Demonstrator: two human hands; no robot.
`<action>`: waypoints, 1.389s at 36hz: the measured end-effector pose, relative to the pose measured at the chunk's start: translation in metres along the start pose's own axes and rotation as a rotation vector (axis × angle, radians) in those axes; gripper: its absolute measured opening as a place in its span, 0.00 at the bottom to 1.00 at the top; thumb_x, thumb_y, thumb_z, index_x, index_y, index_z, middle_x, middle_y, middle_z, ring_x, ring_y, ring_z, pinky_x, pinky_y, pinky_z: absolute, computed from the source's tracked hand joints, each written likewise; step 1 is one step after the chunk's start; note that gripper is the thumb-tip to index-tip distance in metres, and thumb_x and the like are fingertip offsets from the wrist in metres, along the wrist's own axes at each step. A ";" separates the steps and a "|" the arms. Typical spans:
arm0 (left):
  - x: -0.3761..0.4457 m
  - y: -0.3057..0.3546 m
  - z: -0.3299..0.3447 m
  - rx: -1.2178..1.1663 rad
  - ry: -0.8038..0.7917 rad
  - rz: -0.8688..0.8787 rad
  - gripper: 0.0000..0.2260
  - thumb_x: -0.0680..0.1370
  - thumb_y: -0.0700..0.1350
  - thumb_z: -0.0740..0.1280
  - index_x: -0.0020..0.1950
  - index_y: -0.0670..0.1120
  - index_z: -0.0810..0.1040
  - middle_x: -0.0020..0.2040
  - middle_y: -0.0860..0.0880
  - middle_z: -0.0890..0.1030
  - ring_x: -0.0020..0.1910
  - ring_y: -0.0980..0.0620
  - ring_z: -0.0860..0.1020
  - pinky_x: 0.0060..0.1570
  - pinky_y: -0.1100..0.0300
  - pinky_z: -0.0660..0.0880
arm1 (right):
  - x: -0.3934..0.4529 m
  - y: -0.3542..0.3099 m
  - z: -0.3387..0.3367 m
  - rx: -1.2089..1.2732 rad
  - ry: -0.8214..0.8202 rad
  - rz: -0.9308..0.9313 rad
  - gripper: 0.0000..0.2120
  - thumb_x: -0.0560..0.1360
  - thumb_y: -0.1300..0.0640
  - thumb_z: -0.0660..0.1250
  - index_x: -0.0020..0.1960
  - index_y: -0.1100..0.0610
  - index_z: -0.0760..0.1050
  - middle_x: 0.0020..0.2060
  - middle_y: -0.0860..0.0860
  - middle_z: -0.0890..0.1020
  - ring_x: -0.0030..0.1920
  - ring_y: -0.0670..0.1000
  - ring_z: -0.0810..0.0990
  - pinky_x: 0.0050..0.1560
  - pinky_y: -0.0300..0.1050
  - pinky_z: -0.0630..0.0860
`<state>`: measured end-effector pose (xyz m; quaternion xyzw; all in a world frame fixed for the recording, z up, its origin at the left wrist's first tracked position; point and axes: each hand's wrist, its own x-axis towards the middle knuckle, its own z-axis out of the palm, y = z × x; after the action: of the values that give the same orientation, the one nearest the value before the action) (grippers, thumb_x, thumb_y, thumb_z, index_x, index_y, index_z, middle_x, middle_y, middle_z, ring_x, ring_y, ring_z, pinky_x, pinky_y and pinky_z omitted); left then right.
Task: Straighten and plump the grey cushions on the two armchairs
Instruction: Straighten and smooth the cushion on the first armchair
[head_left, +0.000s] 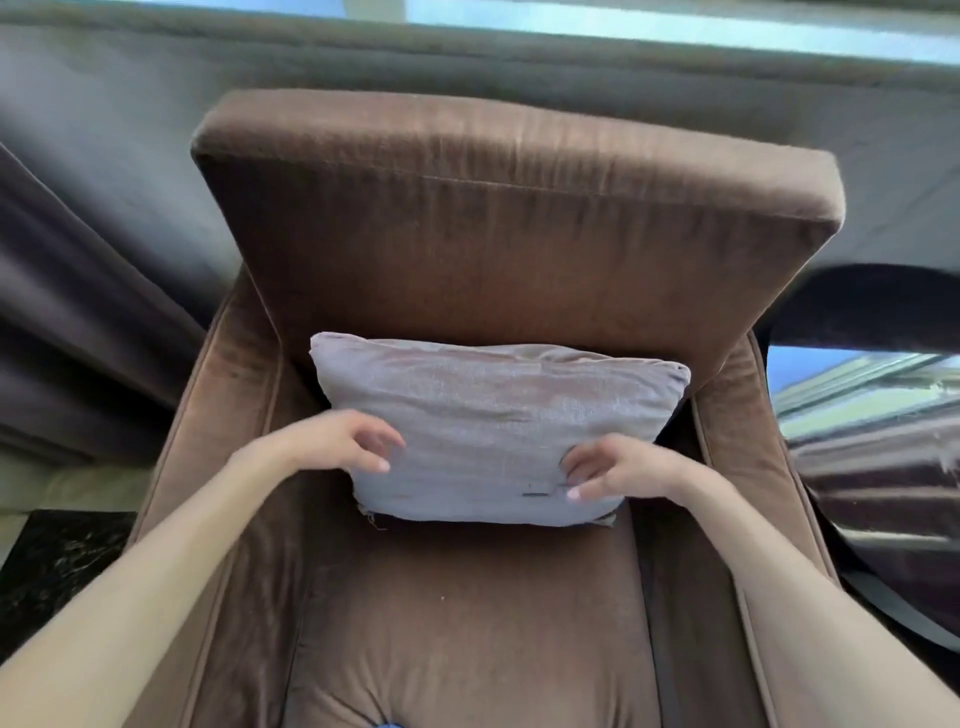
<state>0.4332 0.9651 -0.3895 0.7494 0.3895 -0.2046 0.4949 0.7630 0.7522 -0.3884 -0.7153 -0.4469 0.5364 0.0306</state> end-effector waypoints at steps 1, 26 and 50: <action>-0.008 0.007 -0.016 0.008 0.116 0.037 0.14 0.76 0.44 0.75 0.60 0.56 0.82 0.54 0.54 0.85 0.51 0.58 0.82 0.45 0.74 0.74 | -0.008 -0.005 -0.013 0.023 0.097 -0.039 0.20 0.71 0.48 0.78 0.62 0.48 0.80 0.53 0.43 0.86 0.56 0.42 0.83 0.61 0.39 0.77; 0.016 -0.005 -0.054 -0.206 0.980 0.057 0.07 0.76 0.35 0.72 0.41 0.45 0.84 0.35 0.44 0.83 0.31 0.51 0.80 0.38 0.63 0.76 | 0.006 0.003 -0.055 -0.040 0.961 0.103 0.05 0.75 0.58 0.71 0.43 0.51 0.77 0.46 0.51 0.81 0.48 0.56 0.78 0.49 0.54 0.77; 0.082 -0.143 0.105 -1.272 0.502 -0.354 0.29 0.84 0.63 0.49 0.67 0.44 0.77 0.28 0.47 0.80 0.20 0.55 0.70 0.20 0.63 0.62 | 0.135 -0.283 0.058 -0.393 0.425 -0.349 0.22 0.78 0.47 0.66 0.70 0.53 0.73 0.67 0.49 0.78 0.67 0.53 0.75 0.65 0.50 0.73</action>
<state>0.3797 0.9317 -0.5739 0.2647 0.6517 0.1643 0.6915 0.5490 0.9870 -0.3643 -0.7159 -0.6412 0.2657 0.0761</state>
